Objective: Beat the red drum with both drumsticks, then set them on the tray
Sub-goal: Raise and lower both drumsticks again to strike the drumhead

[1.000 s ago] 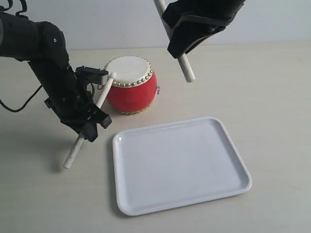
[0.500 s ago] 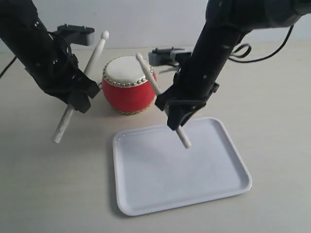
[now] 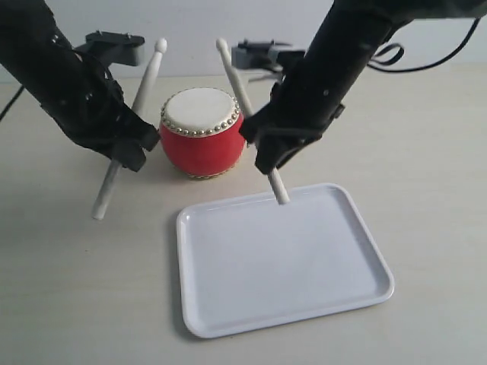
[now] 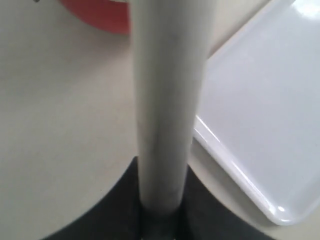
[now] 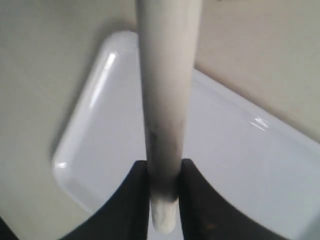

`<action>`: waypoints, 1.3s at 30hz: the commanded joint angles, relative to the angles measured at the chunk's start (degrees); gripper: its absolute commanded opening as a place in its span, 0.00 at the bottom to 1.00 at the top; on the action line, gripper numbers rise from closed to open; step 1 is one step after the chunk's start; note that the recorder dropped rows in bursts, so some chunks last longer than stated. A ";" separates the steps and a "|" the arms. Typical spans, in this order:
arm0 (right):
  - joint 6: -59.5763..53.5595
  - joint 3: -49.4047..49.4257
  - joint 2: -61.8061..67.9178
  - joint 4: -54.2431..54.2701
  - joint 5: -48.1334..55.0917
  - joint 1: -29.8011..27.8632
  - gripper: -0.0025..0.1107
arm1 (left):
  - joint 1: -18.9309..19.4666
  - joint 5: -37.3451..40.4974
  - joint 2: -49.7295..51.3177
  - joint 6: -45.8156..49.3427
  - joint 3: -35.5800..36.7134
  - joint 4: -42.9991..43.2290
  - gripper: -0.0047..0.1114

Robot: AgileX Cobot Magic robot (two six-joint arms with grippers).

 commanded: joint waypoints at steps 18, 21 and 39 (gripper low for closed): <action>-0.35 -0.56 -9.16 3.70 1.36 0.03 0.02 | -0.43 9.83 11.60 3.36 -6.75 -3.55 0.04; -1.41 -0.56 3.52 4.07 1.57 0.03 0.02 | -0.43 10.53 4.36 2.39 -6.64 -3.44 0.04; -2.99 -0.56 -21.95 7.58 6.81 0.03 0.02 | -0.43 1.32 17.31 2.47 -4.70 -1.34 0.04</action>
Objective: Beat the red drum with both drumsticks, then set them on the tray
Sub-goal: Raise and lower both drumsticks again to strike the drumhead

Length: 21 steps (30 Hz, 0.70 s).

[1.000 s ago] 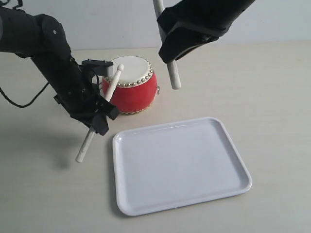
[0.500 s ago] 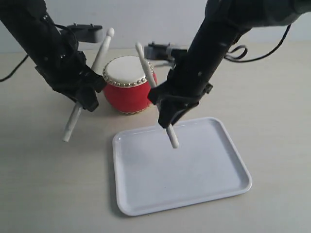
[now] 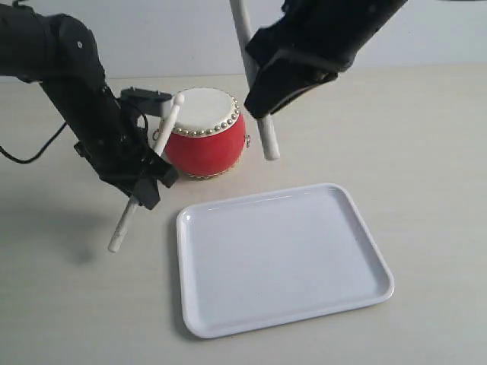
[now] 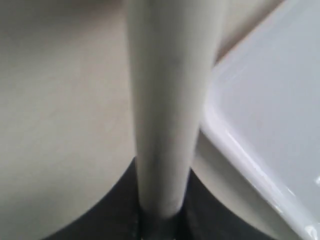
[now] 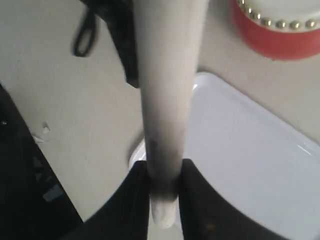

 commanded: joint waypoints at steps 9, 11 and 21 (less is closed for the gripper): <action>-0.56 -0.11 -6.96 0.47 0.58 0.03 0.02 | -0.38 8.36 -1.01 -0.74 -4.33 0.15 0.04; -0.56 0.21 -5.37 0.47 0.58 0.03 0.02 | -0.38 8.65 -3.61 -1.06 -4.33 0.27 0.04; -4.05 8.24 0.34 -0.25 -6.94 0.03 0.02 | -0.38 -0.32 -18.28 -0.37 4.38 0.27 0.04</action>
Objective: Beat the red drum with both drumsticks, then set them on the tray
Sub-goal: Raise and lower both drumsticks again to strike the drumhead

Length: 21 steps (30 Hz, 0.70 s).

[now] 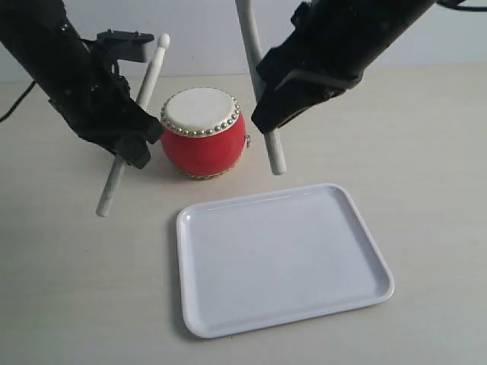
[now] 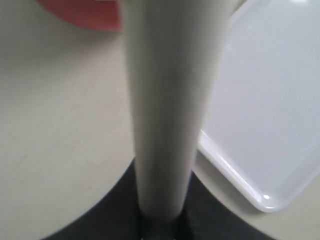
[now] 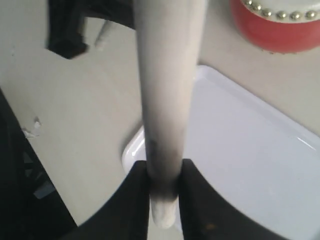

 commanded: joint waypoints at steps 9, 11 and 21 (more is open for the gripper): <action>-1.22 3.18 1.68 -5.36 -2.18 0.03 0.02 | -0.38 -23.24 -15.98 3.99 19.41 -1.30 0.04; -1.22 3.18 1.68 -7.43 -1.25 0.03 0.02 | -0.38 -26.40 -17.76 4.08 20.94 -1.30 0.04; -1.22 3.18 3.08 -17.85 4.32 0.03 0.02 | -0.38 -28.74 -23.23 6.89 21.80 -1.82 0.04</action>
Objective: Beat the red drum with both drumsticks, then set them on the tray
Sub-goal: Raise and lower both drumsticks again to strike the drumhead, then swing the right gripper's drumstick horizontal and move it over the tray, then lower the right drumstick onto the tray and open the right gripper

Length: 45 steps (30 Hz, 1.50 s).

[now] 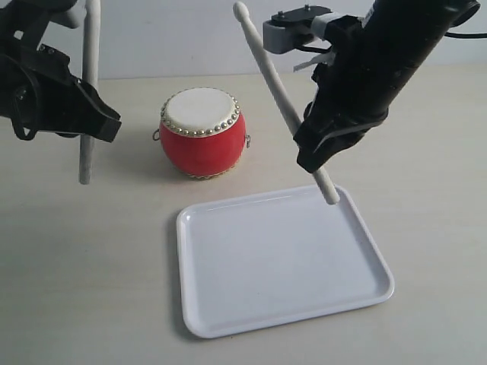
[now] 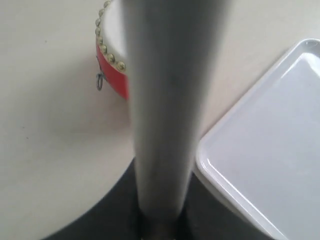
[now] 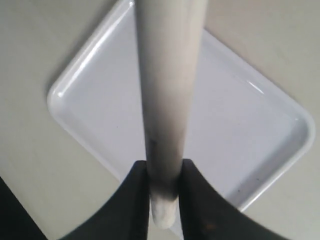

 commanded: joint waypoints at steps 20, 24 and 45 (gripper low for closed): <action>-6.09 0.22 2.71 -17.10 -0.10 1.55 0.02 | -0.38 -0.26 -1.32 0.88 0.19 -0.61 0.04; -7.84 0.22 4.49 -29.44 -0.10 6.77 0.02 | -0.38 0.03 -1.32 0.88 0.19 -0.61 0.04; -1.76 0.22 23.03 -62.87 -1.54 23.40 0.02 | -0.27 0.71 -1.32 1.00 0.19 1.52 0.04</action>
